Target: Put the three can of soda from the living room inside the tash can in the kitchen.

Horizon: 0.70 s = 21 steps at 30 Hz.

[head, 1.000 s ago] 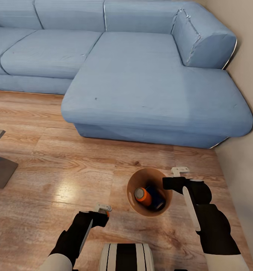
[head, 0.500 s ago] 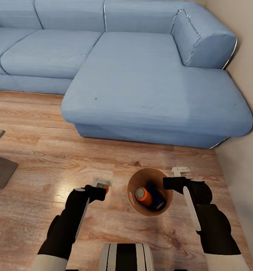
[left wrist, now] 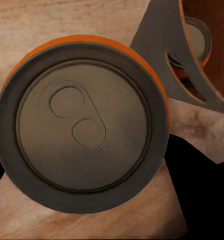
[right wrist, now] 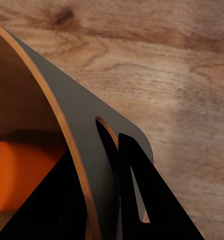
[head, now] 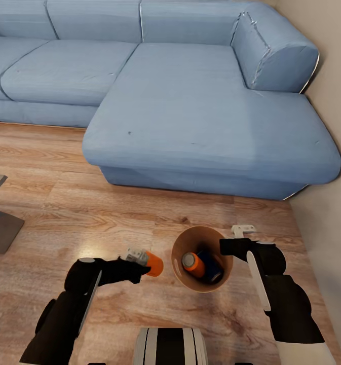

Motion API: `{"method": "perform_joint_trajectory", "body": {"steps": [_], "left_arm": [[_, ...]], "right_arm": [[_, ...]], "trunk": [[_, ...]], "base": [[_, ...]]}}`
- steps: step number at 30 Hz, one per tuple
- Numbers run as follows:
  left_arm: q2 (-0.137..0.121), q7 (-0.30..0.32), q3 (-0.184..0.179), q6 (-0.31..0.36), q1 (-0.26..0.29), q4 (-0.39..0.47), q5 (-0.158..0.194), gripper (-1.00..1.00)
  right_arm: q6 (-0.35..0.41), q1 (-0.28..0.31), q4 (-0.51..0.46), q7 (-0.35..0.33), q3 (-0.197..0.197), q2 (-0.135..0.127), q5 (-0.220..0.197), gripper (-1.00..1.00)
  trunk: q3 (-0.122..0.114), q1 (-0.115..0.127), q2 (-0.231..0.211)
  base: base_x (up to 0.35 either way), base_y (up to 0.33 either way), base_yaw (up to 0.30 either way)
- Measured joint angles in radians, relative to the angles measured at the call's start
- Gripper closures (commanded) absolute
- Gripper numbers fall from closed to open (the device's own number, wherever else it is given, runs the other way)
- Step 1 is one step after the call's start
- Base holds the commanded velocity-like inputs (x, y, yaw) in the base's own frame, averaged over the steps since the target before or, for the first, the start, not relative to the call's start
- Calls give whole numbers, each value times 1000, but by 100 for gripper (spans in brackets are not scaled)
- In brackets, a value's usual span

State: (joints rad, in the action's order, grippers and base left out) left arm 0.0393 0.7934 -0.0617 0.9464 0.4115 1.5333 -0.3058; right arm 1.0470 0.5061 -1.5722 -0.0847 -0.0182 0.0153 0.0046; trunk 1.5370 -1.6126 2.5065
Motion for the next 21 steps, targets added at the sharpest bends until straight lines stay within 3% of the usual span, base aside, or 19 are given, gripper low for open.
{"method": "perform_joint_trajectory", "body": {"steps": [4, 5, 8, 14, 17, 18, 21], "left_arm": [[-72, 241, 5, -9, 0, 1, 3, 100], [-80, 291, 6, -21, 0, 1, 2, 100], [-89, 403, 23, -63, 0, 0, 1, 100], [-93, 604, 135, -94, 0, -1, -1, 100], [-94, 699, 158, -97, 0, -1, 0, 100], [-96, 775, 165, -96, 0, -1, 1, 100], [-94, 777, 180, -88, 0, -1, 2, 100]], "right_arm": [[0, 0, 0, 0, 1, 0, 0, 100], [0, 0, 0, 1, 1, 0, 0, 100], [0, 0, 0, 1, 1, 0, 1, 100], [0, 0, 0, 2, 1, 1, 1, 100], [0, 0, 0, 1, 0, 1, -2, 100], [0, 0, 0, 1, 1, 0, -3, 100], [0, 0, 0, 2, 1, 0, 2, 100]], "trunk": [[0, 0, 0], [0, 0, 0], [0, 0, 0], [0, 0, 0], [0, 0, 0], [0, 0, 0], [0, 0, 0]], "base": [[0, 0, 0], [0, 0, 0], [0, 0, 0], [0, 0, 0], [0, 0, 0], [0, 0, 0], [0, 0, 0]]}}
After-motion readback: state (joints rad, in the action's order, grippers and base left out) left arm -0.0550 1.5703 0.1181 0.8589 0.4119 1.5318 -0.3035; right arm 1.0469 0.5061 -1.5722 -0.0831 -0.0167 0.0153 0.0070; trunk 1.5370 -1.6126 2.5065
